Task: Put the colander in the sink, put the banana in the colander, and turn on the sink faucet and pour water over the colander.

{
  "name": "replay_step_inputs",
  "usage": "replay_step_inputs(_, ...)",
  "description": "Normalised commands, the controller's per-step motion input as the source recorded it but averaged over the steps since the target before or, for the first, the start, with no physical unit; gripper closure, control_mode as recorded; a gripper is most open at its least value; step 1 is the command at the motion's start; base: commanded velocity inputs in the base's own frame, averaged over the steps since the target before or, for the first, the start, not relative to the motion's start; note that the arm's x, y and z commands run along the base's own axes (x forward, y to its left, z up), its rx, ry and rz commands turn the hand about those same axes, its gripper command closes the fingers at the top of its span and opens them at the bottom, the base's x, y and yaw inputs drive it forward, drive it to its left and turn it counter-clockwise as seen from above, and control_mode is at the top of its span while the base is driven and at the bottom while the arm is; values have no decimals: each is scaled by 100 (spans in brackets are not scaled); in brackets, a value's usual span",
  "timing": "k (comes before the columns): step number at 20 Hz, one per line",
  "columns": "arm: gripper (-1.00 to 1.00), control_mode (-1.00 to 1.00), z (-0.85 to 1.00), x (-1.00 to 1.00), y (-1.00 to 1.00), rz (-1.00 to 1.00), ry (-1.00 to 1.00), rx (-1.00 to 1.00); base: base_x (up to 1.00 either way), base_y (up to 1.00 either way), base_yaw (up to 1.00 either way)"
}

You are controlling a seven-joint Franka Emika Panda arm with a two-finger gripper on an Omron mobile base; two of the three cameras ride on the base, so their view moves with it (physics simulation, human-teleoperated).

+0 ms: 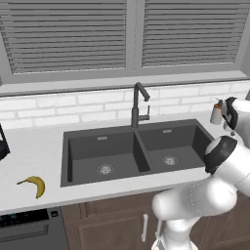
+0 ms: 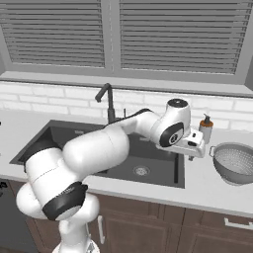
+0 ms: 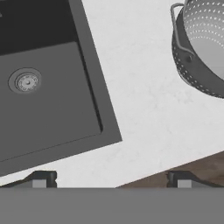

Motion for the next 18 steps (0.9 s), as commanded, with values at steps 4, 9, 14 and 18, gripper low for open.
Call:
replay_step_inputs(4, -100, -100, -8, 46, -68, -8, -1, -5, 0, 0, 0)
replay_step_inputs(9, -100, -100, 0, 41, -75, -3, 0, 0, 0, 0, 0)
replay_step_inputs(14, -100, -100, 5, 38, -67, 0, 2, 0, 0, 0, 0)
replay_step_inputs(18, -100, -100, 8, 40, -41, 0, 8, 0, 0, 0, 0)
